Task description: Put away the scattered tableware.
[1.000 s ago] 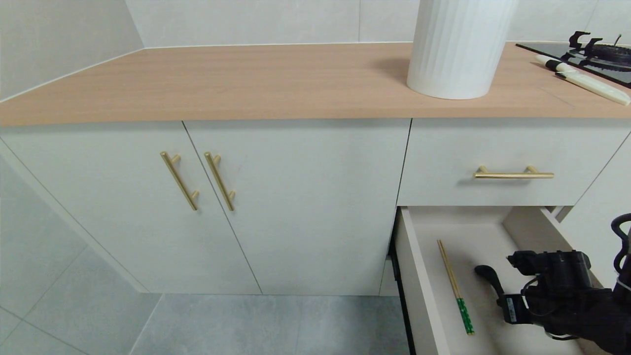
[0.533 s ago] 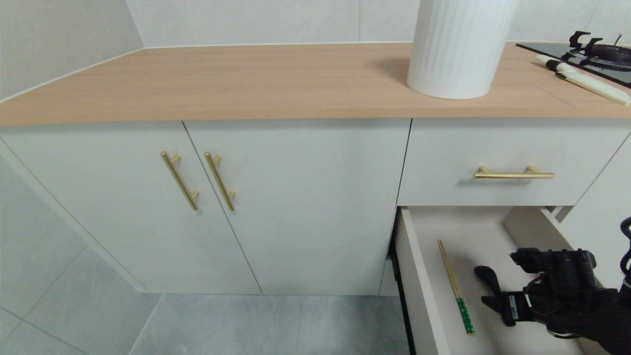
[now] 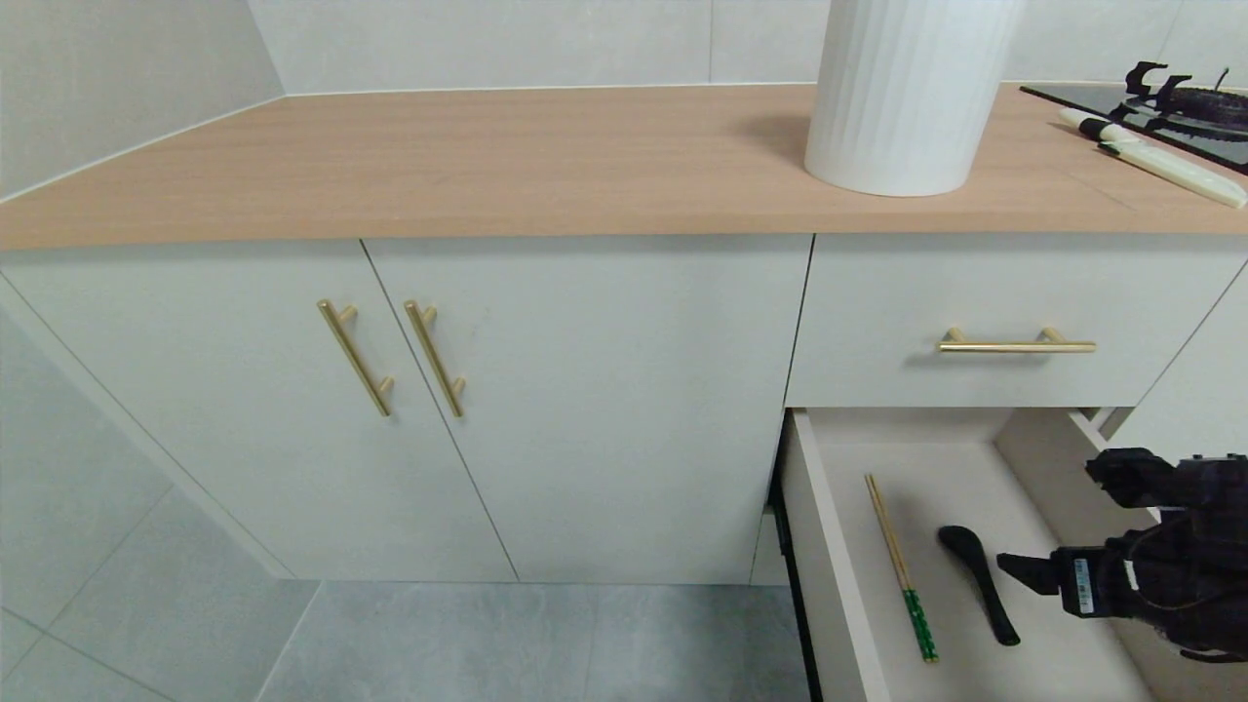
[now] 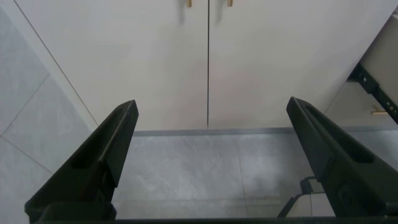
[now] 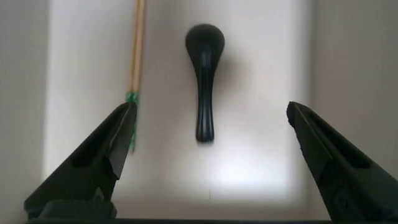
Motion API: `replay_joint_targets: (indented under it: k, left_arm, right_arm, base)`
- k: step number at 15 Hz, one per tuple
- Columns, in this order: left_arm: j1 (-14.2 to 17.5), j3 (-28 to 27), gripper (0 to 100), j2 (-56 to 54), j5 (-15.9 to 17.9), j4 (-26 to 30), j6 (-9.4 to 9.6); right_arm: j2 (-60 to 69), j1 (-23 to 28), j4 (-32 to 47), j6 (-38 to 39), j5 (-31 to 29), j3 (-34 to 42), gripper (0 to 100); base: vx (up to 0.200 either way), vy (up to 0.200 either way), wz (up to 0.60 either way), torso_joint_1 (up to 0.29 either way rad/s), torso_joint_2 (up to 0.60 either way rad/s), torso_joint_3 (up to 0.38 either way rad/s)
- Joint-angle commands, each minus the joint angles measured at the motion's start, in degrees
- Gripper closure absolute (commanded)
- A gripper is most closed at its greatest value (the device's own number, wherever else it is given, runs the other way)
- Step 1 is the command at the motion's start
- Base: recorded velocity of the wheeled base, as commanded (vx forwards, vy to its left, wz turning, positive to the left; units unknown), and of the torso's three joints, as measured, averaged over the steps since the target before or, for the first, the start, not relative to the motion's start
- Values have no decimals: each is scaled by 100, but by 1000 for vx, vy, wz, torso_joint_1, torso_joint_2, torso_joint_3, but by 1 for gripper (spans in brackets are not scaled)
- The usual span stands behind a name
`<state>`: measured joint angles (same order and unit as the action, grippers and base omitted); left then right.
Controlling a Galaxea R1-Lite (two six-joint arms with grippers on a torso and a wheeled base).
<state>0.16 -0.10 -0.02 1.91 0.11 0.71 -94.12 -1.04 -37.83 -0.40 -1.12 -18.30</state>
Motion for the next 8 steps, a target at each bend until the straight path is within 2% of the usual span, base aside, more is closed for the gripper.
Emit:
replay_joint_targets:
  k: [1,5,8]
  left_arm:
    - [2,1,0,2,2,7,0]
    - [2,1,0,2,2,-2,0]
    - [2,1,0,2,2,7,0]
  right_arm:
    - [1836,-2,1647,31,7,-561,0]
    - [3005,-72,3906,207,121,-1352,0]
    - [3251,-266,4591,190,121,-1554,0]
  base:
    - [0,0,0,0,0,0]
    - [0,0,0,0,0,0]
    - [0,0,0,0,0,0]
